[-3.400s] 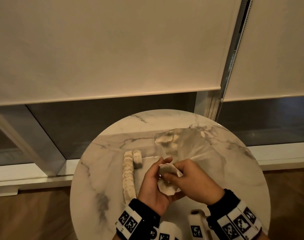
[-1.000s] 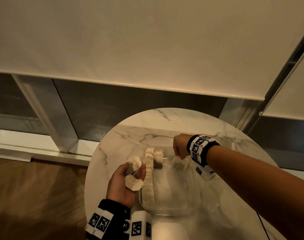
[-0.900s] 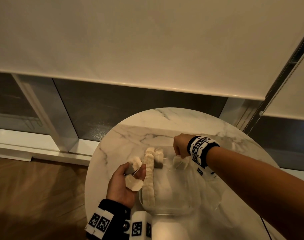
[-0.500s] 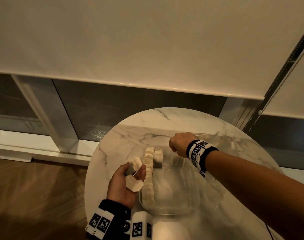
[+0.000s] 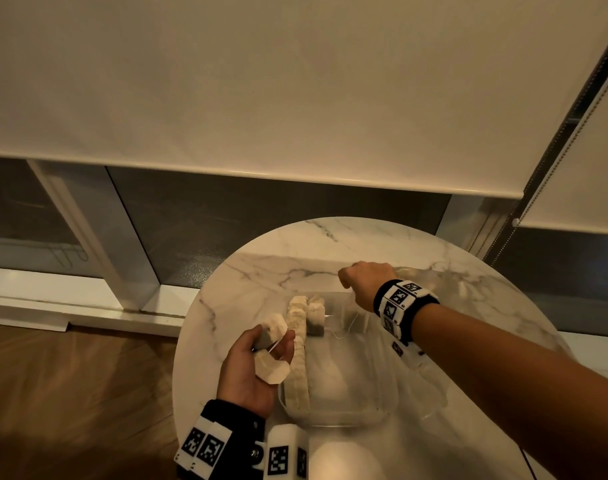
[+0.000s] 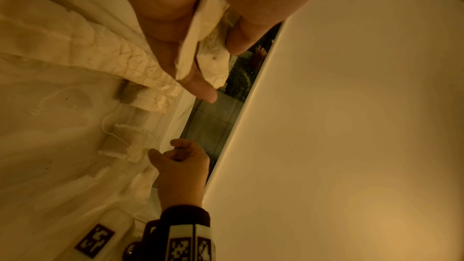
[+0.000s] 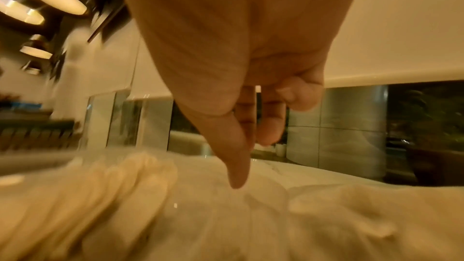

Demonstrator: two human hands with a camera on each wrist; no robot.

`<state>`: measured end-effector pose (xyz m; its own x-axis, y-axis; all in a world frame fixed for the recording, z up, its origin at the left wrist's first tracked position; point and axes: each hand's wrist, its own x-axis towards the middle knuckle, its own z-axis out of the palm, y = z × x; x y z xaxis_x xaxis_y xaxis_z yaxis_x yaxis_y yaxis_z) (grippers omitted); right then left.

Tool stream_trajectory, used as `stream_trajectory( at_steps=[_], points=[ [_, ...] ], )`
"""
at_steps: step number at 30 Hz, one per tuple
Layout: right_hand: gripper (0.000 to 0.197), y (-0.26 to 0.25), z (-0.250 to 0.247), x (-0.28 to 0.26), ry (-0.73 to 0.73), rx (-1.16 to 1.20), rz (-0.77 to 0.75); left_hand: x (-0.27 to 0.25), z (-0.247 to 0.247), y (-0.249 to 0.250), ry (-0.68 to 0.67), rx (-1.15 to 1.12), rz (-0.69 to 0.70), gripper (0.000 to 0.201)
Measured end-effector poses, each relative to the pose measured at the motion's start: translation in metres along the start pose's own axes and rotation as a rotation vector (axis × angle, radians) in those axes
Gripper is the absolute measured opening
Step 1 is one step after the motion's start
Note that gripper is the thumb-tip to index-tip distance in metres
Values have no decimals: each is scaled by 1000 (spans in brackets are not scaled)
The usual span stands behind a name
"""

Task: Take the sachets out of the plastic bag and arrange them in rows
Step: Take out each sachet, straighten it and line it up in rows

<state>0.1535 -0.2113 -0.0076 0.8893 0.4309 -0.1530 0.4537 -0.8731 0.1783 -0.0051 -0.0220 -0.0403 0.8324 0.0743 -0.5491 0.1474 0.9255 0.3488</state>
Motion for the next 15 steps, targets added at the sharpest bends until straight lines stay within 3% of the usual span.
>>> stream_trajectory(
  at_steps=[6,10,13,15],
  points=[
    [23,0,-17,-22,131,629,225,-18,14,-8,-44,32,-2,13],
    [23,-28,-27,-64,125,1054,181,-20,21,-22,-38,180,-2,17],
    [27,-43,-26,-93,27,1226,98,-18,21,-31,-33,265,5,26],
    [22,-47,-21,-102,72,1303,80,-18,22,-34,-45,308,-3,30]
  ],
)
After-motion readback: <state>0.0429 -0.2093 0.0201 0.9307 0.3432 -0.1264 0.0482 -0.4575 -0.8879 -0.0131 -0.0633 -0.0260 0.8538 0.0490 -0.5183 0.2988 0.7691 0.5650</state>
